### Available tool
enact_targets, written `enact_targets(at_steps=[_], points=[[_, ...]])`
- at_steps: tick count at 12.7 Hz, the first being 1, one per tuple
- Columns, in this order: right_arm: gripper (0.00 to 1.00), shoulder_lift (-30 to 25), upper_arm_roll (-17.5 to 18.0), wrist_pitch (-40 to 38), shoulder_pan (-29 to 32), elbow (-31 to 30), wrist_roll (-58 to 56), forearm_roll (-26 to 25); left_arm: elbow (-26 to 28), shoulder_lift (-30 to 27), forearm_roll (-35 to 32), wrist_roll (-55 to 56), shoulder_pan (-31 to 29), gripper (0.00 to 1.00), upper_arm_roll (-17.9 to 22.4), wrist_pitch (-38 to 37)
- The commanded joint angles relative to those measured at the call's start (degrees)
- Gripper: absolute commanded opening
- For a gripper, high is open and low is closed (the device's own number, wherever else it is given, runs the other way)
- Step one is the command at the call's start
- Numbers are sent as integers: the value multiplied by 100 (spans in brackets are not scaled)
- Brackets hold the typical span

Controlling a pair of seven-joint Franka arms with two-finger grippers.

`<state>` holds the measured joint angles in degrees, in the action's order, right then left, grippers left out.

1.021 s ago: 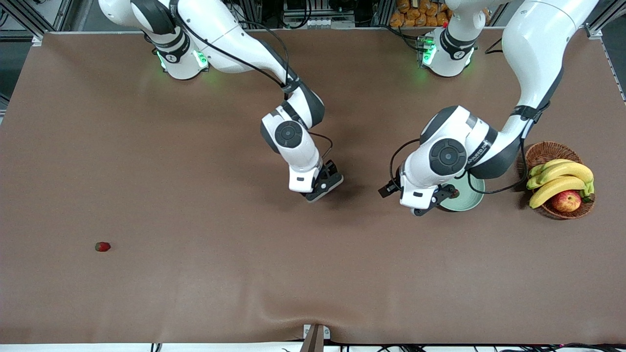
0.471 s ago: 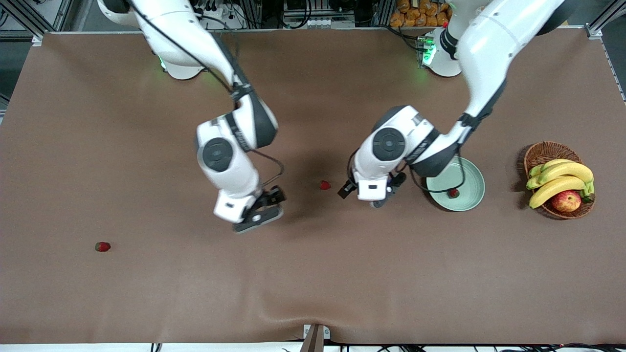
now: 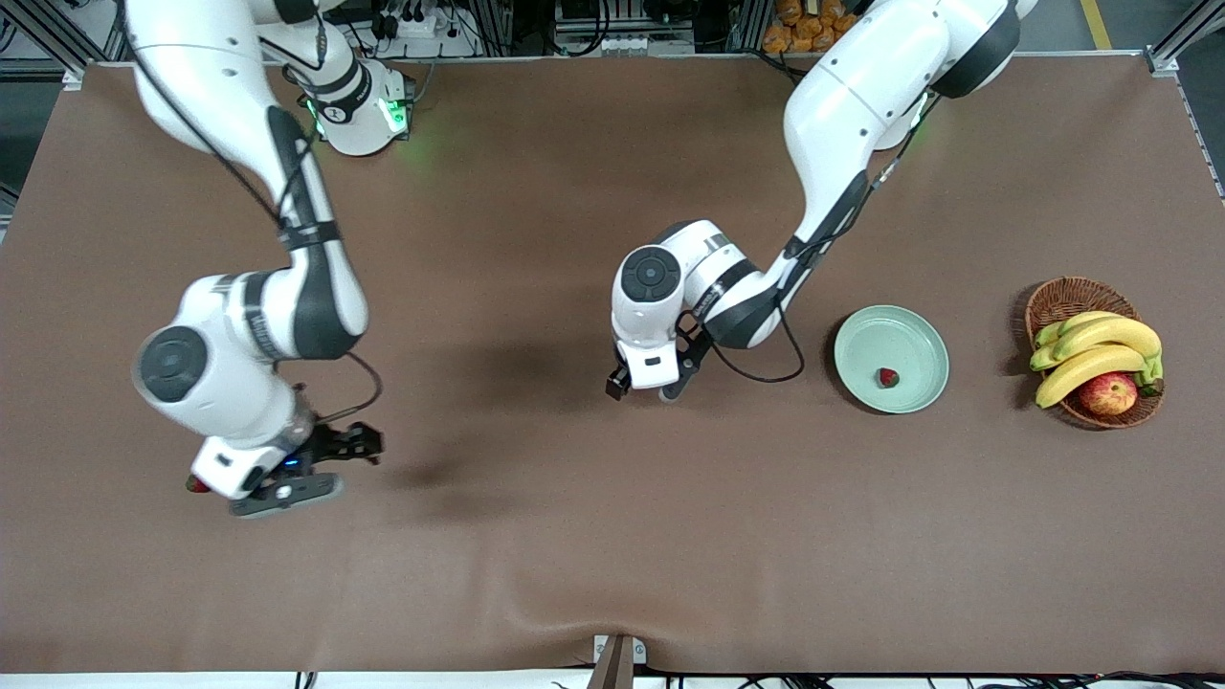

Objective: Collect all strawberries into plate
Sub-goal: 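Release the strawberry from the right gripper while the left gripper approaches, then grasp the strawberry with the left gripper while the right gripper reaches another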

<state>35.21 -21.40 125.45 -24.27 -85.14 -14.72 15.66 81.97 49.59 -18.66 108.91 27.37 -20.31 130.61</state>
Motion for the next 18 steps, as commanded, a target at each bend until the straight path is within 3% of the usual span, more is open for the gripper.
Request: enact_targets(at_steps=[1, 3, 4, 5, 6, 9, 10, 14, 18], points=[[100, -225, 74, -21, 387, -205, -461, 68, -217, 218, 20, 121, 32, 91, 54, 44], [100, -453, 66, -21, 432, -371, -515, 68, -199, 209, 3, 148, 84, 91, 54, 44], [100, -584, -22, -30, 432, -485, -506, 68, -182, 218, -15, 122, 85, 86, 54, 44], [100, -699, -162, -117, 432, -608, -506, 68, -156, 218, -33, 87, 85, 58, 54, 44], [100, -726, -311, -309, 432, -627, -506, 68, -155, 218, 2, 77, 76, 39, 54, 44], [100, -534, -690, -513, 581, -627, -480, 60, -155, 244, -15, 69, 93, 15, 54, 44], [100, -376, -690, -513, 782, -575, -497, 60, -155, 244, -59, 69, 128, 1, 54, 44], [100, 335, -682, -452, 1039, -285, -1074, 60, -164, 25, -85, -397, 6, 0, 54, -114], [100, 863, -594, -321, 1592, 234, -2786, 68, -155, -642, -59, -1143, -460, 0, -16, -1132]])
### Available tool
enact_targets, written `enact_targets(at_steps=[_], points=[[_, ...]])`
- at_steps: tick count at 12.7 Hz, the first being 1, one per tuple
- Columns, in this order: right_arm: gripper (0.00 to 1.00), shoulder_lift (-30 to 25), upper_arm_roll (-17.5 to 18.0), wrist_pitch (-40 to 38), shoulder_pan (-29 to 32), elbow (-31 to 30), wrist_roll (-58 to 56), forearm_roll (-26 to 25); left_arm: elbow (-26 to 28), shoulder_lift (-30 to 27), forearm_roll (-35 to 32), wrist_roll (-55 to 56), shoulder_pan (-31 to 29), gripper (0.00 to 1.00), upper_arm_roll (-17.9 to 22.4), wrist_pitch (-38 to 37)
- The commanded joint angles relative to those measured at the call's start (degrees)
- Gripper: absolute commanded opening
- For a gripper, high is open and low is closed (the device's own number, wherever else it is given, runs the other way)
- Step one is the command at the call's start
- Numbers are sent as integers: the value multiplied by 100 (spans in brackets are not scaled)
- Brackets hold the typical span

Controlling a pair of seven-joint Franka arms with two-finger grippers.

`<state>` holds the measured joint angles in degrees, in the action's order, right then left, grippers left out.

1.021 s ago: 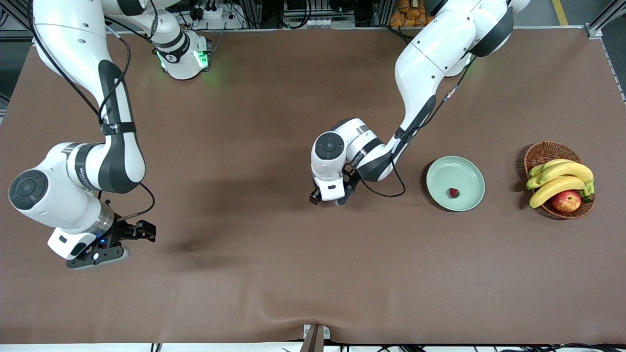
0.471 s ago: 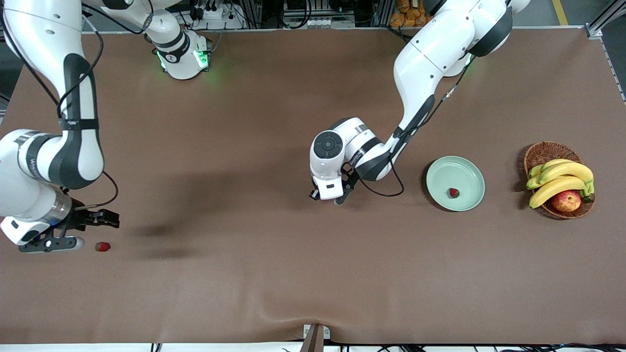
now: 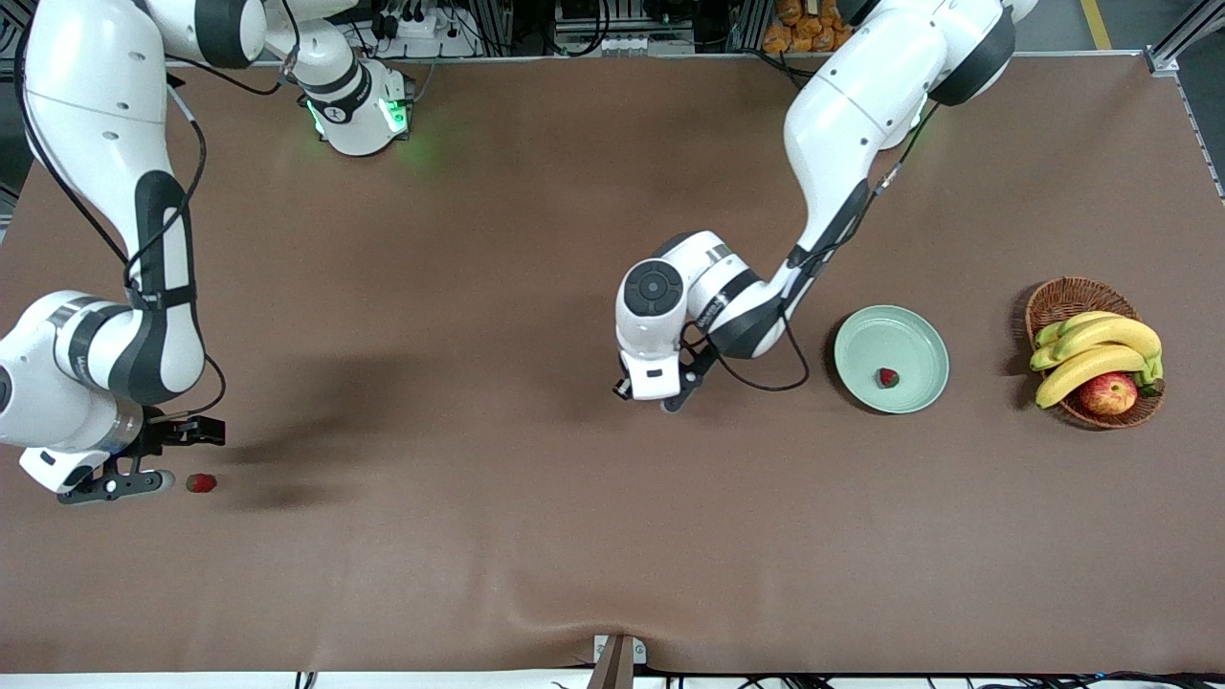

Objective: Collect all strawberries into plate
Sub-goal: 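Grasp the strawberry with the left gripper while the right gripper reaches another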

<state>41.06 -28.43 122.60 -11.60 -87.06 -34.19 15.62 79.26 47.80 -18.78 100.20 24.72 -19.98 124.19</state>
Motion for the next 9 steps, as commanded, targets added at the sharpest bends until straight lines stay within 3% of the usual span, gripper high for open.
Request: enact_targets(at_steps=[1, 4, 9], points=[[100, 332, 119, 218, 369, 436, -1278, 72, 134, -656, -3, -569, -370, 0, -59, -753], [100, 499, 285, 755, 509, 436, -2746, 151, 335, -1105, 391, -1588, -1020, 0, -129, -1404], [100, 692, 1137, 1327, 1116, 401, -3996, 160, 1696, -1915, 560, -3846, -2189, 0, -156, -1696]])
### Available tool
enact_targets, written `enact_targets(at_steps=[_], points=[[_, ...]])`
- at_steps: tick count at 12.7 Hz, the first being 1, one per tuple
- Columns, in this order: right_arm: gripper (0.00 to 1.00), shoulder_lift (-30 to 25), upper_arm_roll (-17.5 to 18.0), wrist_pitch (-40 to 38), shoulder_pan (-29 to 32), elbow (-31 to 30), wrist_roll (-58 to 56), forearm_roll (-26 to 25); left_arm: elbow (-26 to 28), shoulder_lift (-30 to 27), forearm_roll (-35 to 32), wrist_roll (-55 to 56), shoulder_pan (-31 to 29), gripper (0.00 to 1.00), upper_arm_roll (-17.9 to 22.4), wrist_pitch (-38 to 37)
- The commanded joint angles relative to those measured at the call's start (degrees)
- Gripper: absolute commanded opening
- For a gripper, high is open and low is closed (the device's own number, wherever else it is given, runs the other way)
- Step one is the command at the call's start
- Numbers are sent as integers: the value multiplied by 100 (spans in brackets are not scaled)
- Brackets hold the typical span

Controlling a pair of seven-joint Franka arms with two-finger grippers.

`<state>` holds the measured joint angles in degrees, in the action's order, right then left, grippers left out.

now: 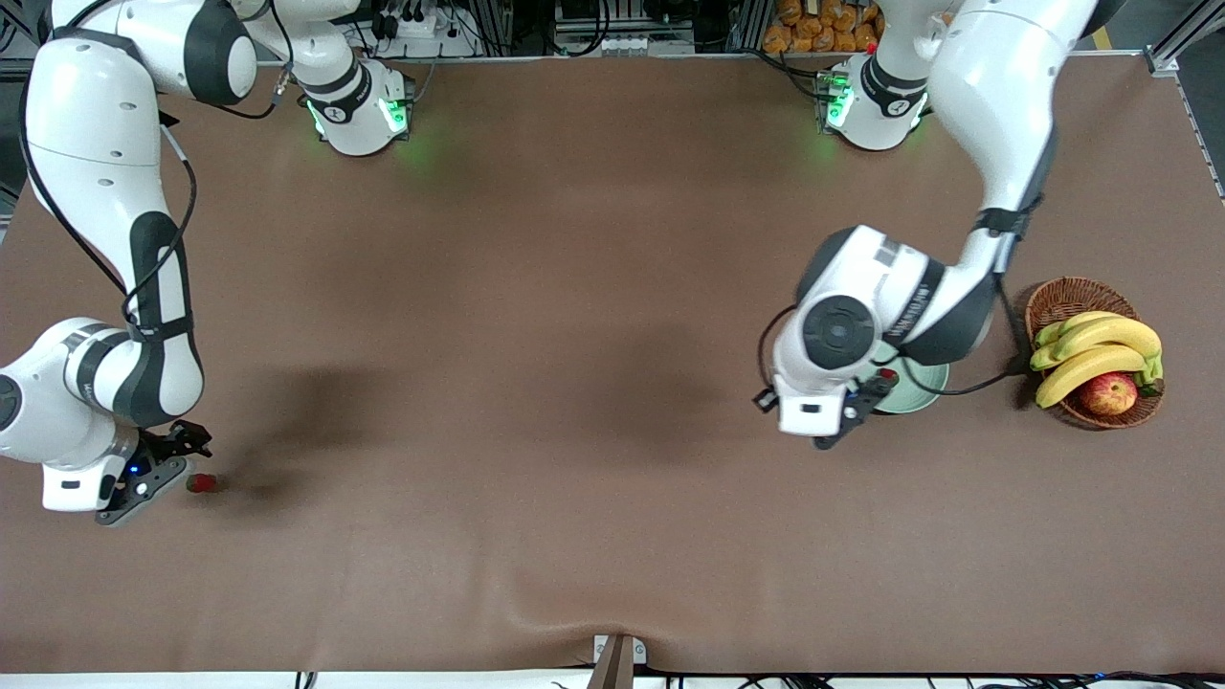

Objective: Collect all strawberries into plate
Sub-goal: 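Grasp the strawberry with the left gripper while the right gripper reaches another, then place the strawberry on the plate while the right gripper grasps the last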

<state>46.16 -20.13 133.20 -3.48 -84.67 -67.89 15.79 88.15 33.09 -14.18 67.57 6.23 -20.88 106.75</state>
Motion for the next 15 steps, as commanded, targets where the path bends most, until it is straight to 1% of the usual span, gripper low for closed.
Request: enact_targets(at_steps=[1, 3, 6, 7, 8, 9, 10, 11, 12, 13, 15], points=[[100, 235, 316, 372, 313, 161, -785, 143, 1052, -479, 99, -1065, -594, 0, -74, 48], [100, 314, 316, 434, 305, 161, -892, 126, 1388, -541, 99, -1753, -982, 0, -109, 83], [100, 473, 316, 750, 304, 179, -1050, 117, 1809, -479, 55, -2229, -1439, 0, -109, 459], [100, 499, 316, 769, 304, 187, -1051, 126, 2002, -470, 29, -2369, -1519, 6, -109, 705], [100, 499, 316, 769, 304, 187, -1033, 126, 2048, -462, 29, -2423, -1606, 49, -109, 803], [100, 526, 316, 769, 313, 196, -1016, 135, 2013, -479, 29, -2424, -1625, 99, -109, 804], [100, 534, 316, 777, 331, 196, -981, 135, 1987, -540, 29, -2424, -1616, 100, -118, 760], [95, 543, 316, 786, 340, 196, -972, 152, 1934, -654, 38, -2415, -1616, 100, -136, 708], [84, 543, 316, 786, 340, 196, -963, 152, 1829, -759, 55, -2406, -1590, 100, -153, 603], [80, 543, 316, 786, 340, 196, -954, 152, 1628, -804, 90, -2380, -1572, 100, -258, 410], [78, 543, 316, 786, 348, 205, -954, 152, 1005, -761, 117, -2327, -1537, 100, -574, -160]])
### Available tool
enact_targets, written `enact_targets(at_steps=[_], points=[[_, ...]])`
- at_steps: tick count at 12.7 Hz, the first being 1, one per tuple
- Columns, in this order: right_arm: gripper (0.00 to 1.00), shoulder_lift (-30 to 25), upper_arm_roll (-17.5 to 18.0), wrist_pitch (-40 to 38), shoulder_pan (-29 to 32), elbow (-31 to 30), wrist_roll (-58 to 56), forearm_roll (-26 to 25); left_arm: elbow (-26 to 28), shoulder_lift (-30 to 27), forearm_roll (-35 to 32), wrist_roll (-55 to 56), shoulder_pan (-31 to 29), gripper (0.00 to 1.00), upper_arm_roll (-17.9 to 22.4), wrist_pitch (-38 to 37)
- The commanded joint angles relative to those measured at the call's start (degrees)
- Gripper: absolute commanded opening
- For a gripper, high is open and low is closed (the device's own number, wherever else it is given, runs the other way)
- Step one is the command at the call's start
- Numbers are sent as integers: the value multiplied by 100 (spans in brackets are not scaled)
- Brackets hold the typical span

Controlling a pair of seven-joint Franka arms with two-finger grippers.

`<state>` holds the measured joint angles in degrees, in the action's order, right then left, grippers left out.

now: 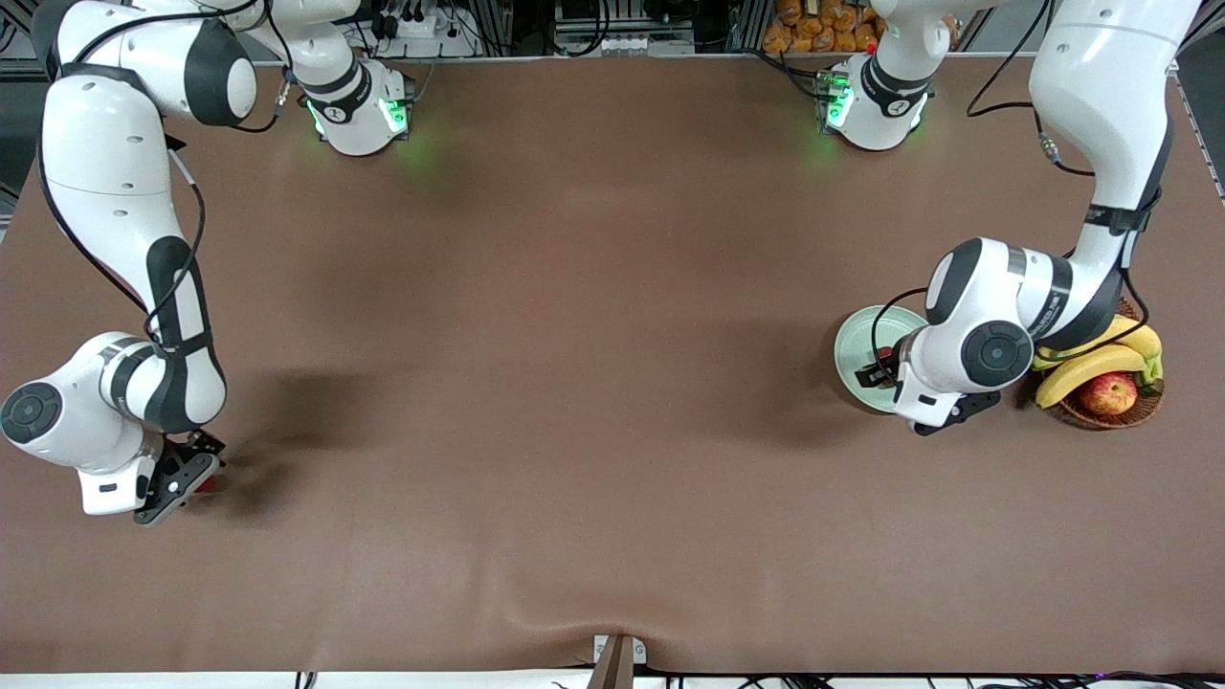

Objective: Collect all strawberries into plate
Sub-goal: 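Place the strawberry on the plate while the right gripper grasps the last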

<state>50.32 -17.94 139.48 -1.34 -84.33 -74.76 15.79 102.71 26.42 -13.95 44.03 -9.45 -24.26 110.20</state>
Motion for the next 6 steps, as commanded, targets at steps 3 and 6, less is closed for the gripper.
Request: enact_targets(at_steps=[3, 6], points=[[63, 153, 98, 159, 134, 180, -267, 152, -945, -93, 418, 61, 57, 100, -588, -649], [0, 153, 98, 159, 125, 181, -267, 152, -1218, -84, 805, 305, 92, 100, -825, -649]])
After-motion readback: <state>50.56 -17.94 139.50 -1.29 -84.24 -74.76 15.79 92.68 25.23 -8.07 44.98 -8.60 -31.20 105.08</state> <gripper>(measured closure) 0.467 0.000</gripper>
